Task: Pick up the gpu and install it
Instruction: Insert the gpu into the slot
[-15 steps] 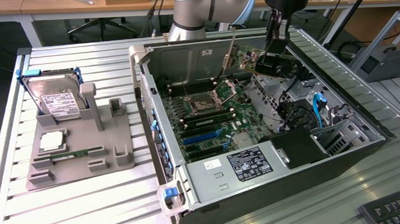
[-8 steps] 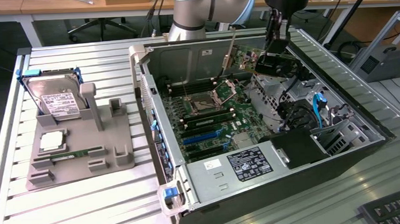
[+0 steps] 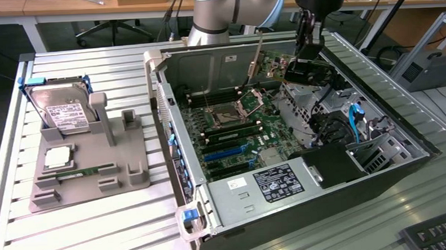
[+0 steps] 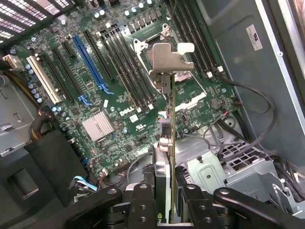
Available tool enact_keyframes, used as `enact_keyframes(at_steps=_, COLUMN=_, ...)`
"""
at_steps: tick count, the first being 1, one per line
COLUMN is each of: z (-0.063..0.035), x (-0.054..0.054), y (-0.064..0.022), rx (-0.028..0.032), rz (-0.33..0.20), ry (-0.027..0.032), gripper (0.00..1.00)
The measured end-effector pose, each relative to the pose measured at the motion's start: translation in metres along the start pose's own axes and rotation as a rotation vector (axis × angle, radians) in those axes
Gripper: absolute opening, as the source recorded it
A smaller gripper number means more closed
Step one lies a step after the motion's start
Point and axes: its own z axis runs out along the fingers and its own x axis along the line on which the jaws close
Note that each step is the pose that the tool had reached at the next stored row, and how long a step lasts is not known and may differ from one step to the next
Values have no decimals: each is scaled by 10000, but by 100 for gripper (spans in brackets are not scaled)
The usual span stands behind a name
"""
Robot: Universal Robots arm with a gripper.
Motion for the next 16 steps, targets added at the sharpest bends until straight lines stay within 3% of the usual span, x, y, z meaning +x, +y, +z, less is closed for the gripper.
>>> enact_keyframes(at_steps=16, z=1, x=0, y=0, rx=-17, rz=-515, ry=-56, gripper=27)
